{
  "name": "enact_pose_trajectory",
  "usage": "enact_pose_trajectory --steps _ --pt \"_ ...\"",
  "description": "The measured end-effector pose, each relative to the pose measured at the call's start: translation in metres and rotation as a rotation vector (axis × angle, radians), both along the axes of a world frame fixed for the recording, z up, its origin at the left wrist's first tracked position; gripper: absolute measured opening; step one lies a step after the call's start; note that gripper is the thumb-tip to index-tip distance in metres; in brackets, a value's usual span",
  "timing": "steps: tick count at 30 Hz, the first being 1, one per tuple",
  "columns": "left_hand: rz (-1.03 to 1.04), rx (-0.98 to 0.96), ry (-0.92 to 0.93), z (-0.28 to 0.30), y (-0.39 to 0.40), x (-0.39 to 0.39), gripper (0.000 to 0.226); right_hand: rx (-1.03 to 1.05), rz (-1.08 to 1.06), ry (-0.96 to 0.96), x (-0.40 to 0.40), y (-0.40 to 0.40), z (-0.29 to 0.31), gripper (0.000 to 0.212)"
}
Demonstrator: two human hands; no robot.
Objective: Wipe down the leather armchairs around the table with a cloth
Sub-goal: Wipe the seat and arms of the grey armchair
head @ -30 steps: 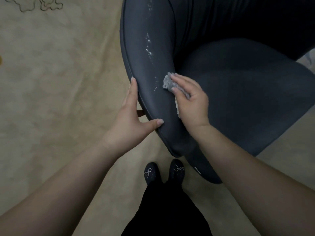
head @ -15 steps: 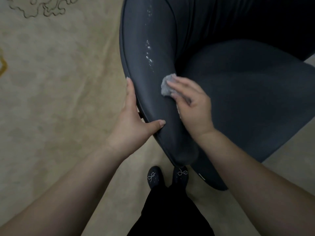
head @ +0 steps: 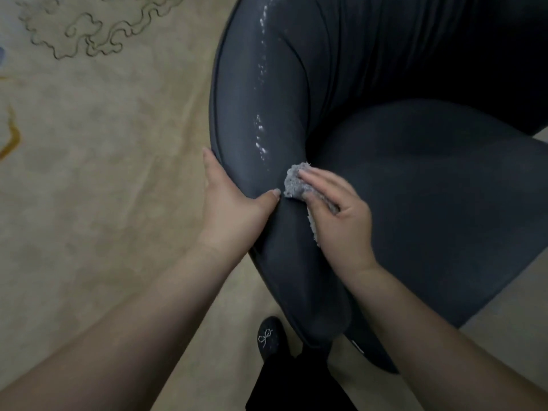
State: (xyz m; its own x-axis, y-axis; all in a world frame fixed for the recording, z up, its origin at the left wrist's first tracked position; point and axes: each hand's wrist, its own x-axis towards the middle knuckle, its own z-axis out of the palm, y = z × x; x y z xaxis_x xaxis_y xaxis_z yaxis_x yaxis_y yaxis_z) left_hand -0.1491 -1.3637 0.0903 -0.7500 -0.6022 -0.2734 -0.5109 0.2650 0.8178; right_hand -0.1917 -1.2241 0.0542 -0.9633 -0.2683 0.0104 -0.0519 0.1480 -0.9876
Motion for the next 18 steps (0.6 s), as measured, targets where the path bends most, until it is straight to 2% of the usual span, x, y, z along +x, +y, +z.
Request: enact_pose_trajectory --steps 5,9,14,18 --pt "0.11 -0.204 0.02 -0.01 0.016 0.0 0.105 -0.061 0.002 -0.051 -0.044 -0.024 0.006 0.032" --pt "0.107 -0.238 0.028 -0.016 0.015 0.002 0.101 -0.063 0.112 0.043 -0.038 -0.026 0.006 0.03" --pt "0.09 -0.233 0.071 -0.018 0.016 0.002 0.098 0.079 0.291 0.383 -0.063 -0.041 0.011 0.028" --pt "0.095 -0.224 0.086 -0.018 0.016 0.003 0.096 0.103 0.257 0.33 -0.076 -0.041 0.009 0.03"
